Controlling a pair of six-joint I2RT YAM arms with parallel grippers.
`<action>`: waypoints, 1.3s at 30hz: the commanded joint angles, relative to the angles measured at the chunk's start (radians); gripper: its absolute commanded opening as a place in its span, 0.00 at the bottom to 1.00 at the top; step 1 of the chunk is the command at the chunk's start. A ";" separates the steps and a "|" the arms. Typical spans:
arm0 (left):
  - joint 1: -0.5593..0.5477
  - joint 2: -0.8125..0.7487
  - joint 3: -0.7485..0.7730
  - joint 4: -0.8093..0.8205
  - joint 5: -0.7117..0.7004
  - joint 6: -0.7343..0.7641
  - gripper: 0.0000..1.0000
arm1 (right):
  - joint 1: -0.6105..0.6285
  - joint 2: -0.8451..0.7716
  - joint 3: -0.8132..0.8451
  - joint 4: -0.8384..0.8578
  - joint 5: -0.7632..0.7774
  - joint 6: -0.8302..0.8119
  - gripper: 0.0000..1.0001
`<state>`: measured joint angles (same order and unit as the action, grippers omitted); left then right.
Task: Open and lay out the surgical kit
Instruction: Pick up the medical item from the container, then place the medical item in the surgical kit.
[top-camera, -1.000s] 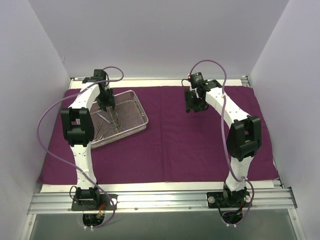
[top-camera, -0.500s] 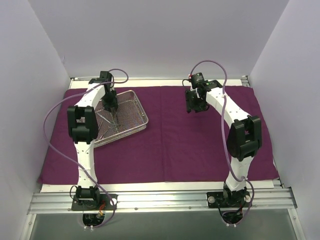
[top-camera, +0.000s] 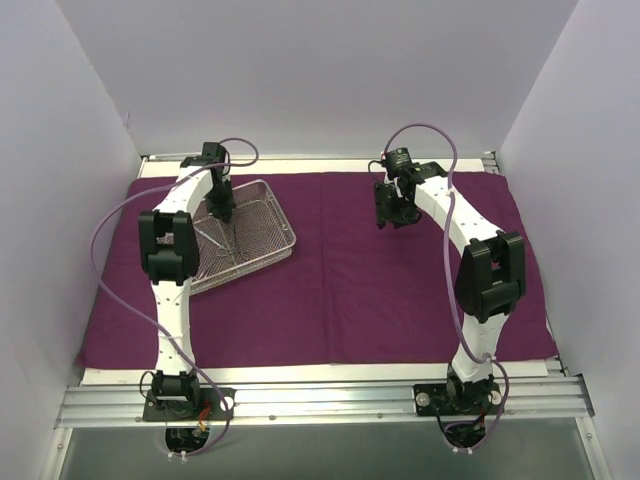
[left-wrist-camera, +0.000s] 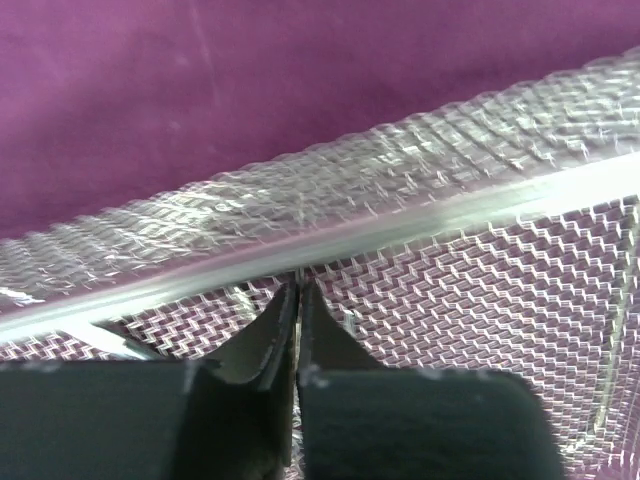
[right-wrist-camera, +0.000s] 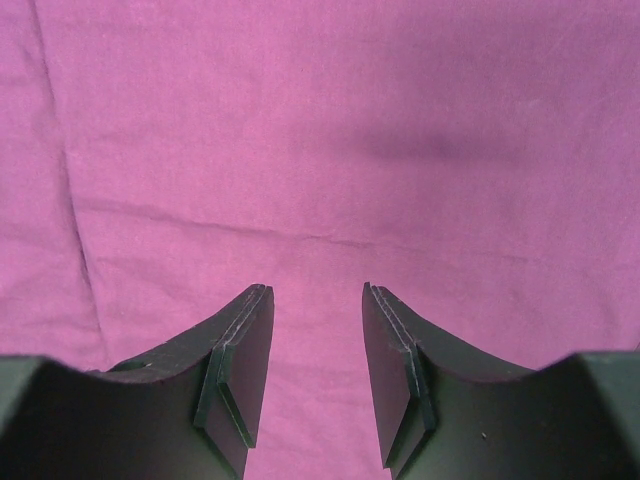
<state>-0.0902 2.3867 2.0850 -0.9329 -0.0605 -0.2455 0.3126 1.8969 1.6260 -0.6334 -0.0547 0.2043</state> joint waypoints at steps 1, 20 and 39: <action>0.000 -0.046 0.038 -0.036 0.013 -0.003 0.02 | -0.006 -0.056 0.034 -0.040 -0.007 0.000 0.41; -0.068 -0.728 -0.679 0.745 0.924 -0.652 0.02 | 0.094 -0.185 -0.168 0.832 -0.884 0.485 0.46; -0.149 -0.830 -0.841 1.249 0.981 -0.931 0.02 | 0.115 -0.225 -0.371 1.403 -1.011 0.869 0.41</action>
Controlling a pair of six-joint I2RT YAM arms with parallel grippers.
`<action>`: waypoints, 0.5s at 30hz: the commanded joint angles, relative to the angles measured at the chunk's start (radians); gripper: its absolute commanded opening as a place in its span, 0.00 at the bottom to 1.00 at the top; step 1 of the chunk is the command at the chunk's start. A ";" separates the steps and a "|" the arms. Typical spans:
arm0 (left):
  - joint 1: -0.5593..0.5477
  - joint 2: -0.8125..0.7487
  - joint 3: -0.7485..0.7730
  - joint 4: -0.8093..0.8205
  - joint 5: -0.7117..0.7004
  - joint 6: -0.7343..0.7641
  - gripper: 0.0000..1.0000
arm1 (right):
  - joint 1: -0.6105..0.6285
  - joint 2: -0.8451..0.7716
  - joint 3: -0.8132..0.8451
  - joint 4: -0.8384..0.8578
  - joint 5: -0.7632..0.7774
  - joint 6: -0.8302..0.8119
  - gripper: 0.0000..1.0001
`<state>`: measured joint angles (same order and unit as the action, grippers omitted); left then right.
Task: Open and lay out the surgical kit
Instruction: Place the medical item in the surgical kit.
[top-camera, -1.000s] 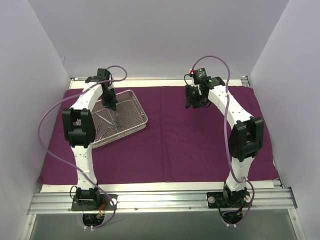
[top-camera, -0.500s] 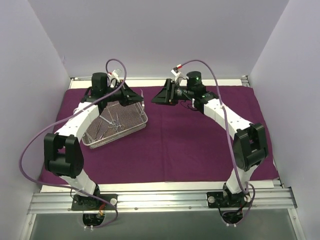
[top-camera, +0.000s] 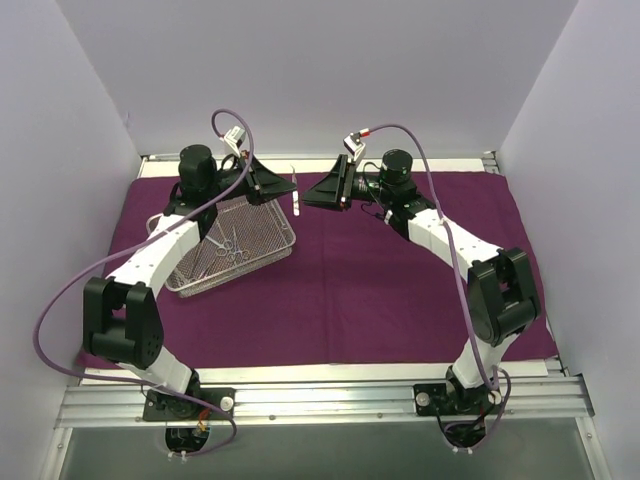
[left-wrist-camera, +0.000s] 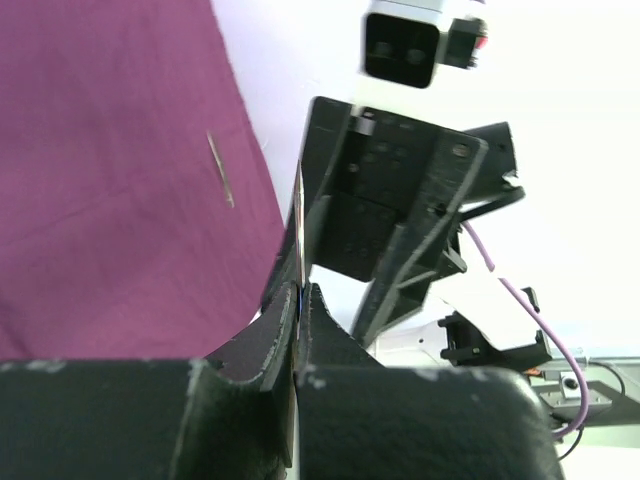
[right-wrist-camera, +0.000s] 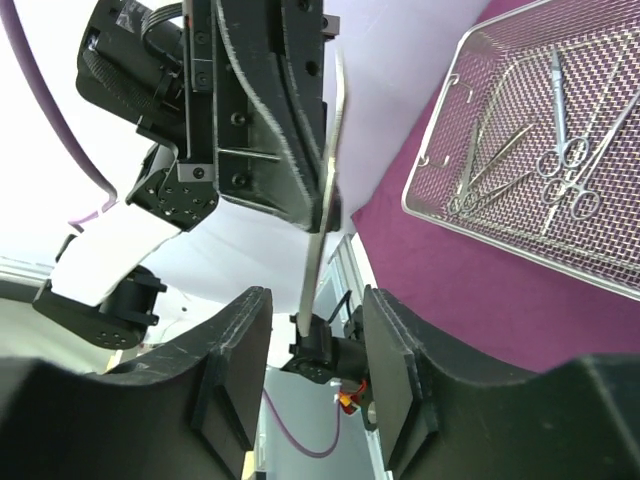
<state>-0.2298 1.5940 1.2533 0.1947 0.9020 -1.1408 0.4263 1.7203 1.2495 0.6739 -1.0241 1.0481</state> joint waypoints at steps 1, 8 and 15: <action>-0.016 -0.037 -0.011 0.124 0.017 -0.042 0.02 | 0.002 -0.045 0.005 0.101 -0.047 0.030 0.40; -0.032 -0.013 -0.017 0.161 0.008 -0.059 0.02 | 0.008 -0.018 0.027 0.153 -0.067 0.072 0.36; -0.046 0.023 -0.005 0.236 0.018 -0.105 0.02 | 0.011 0.007 0.031 0.158 -0.082 0.084 0.26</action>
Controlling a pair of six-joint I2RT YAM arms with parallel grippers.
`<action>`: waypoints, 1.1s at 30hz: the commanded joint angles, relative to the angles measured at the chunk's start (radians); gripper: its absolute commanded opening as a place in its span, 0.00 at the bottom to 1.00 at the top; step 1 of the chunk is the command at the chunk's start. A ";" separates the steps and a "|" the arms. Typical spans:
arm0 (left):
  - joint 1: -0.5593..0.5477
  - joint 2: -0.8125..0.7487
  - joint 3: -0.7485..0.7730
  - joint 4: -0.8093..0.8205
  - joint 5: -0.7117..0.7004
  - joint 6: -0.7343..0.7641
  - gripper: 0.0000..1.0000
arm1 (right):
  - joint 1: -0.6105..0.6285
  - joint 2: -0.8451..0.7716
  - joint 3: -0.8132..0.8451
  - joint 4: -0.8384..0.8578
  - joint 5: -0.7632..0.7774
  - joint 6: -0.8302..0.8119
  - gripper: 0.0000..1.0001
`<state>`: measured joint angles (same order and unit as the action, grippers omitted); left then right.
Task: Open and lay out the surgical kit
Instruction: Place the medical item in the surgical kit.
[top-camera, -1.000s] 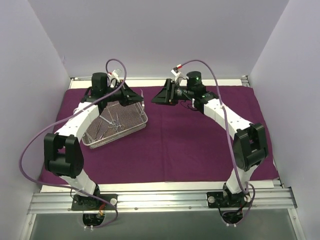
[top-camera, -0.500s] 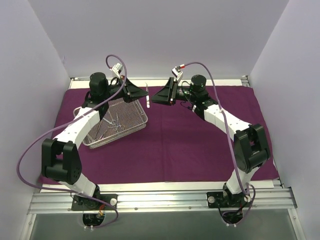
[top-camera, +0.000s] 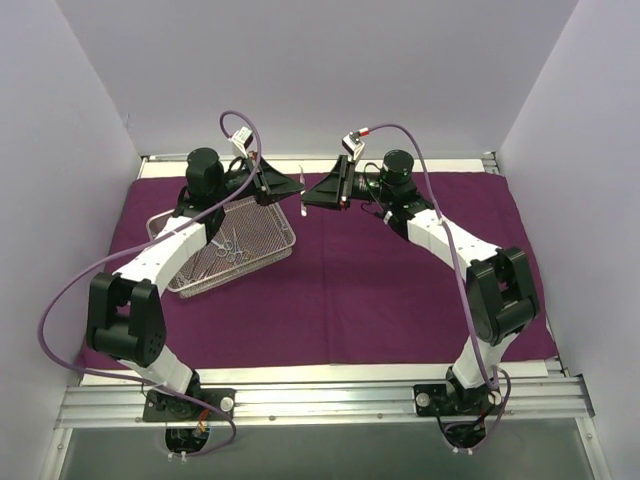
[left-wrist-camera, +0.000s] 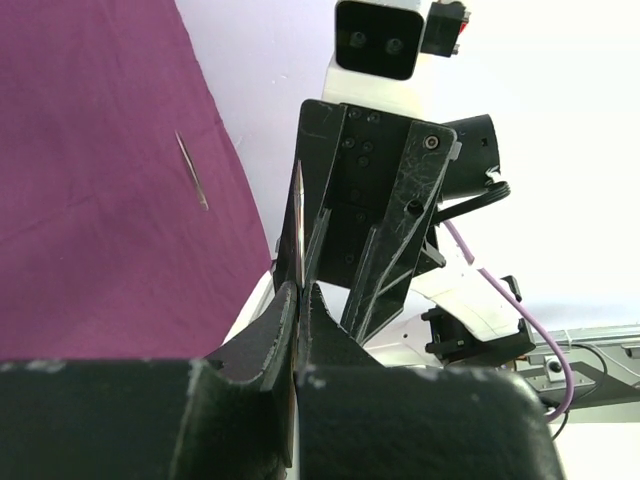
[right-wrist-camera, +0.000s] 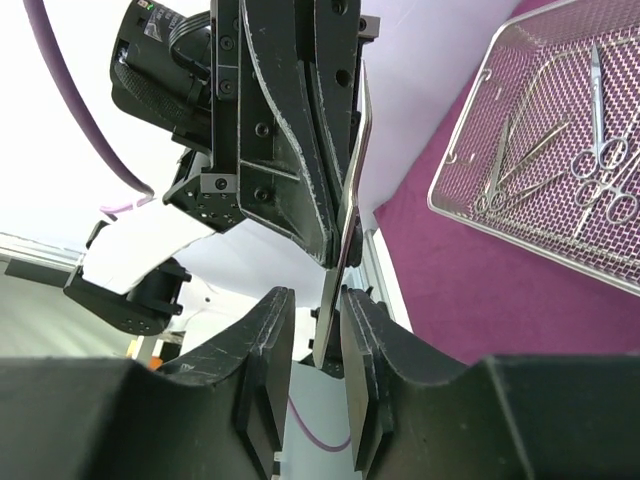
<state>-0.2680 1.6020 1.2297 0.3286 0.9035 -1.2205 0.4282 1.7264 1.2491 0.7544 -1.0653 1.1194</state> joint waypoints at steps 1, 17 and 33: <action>-0.010 0.018 0.022 0.112 0.021 -0.036 0.02 | 0.010 0.002 0.033 0.077 -0.042 0.013 0.25; 0.101 -0.027 0.189 -0.773 -0.229 0.600 0.94 | -0.101 -0.002 0.266 -1.049 0.399 -0.717 0.00; 0.357 -0.007 0.172 -1.050 -0.535 0.917 0.94 | -0.422 -0.130 -0.088 -1.320 1.220 -1.156 0.00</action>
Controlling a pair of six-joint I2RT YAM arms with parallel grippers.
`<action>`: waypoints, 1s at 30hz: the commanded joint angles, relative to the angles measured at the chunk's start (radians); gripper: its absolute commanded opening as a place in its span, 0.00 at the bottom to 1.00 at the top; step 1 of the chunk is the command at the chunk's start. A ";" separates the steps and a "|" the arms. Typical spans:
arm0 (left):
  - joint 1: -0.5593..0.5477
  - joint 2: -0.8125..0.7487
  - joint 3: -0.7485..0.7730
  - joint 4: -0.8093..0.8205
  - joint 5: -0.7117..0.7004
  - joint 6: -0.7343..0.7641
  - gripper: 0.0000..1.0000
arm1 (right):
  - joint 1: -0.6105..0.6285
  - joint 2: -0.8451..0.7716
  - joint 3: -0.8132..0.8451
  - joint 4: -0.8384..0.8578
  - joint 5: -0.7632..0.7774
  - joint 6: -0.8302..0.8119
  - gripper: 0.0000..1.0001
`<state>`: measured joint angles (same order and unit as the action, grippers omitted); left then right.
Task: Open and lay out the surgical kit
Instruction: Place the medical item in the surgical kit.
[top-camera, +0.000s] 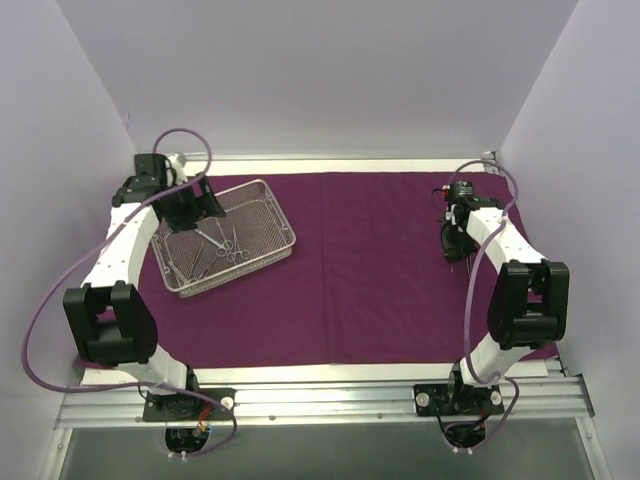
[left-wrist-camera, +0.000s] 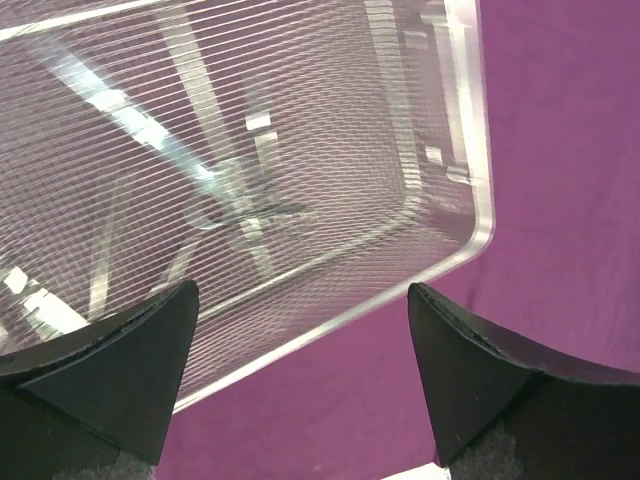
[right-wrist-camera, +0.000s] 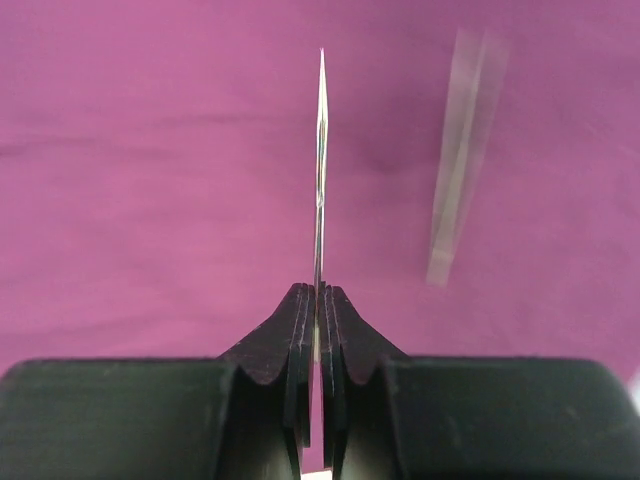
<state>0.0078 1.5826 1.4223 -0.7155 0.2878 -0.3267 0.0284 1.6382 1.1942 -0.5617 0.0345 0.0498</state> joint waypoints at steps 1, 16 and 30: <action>0.093 0.036 -0.010 -0.019 0.083 0.025 0.94 | -0.024 -0.035 -0.050 0.006 0.131 -0.097 0.00; 0.093 0.142 0.109 -0.062 0.102 0.040 0.94 | -0.097 0.080 -0.104 0.078 0.148 -0.188 0.00; 0.095 0.151 0.098 -0.052 0.117 0.046 0.94 | -0.078 0.150 -0.105 0.077 0.108 -0.180 0.00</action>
<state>0.0990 1.7321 1.4891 -0.7727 0.3767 -0.3019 -0.0624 1.7725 1.0927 -0.4576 0.1417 -0.1261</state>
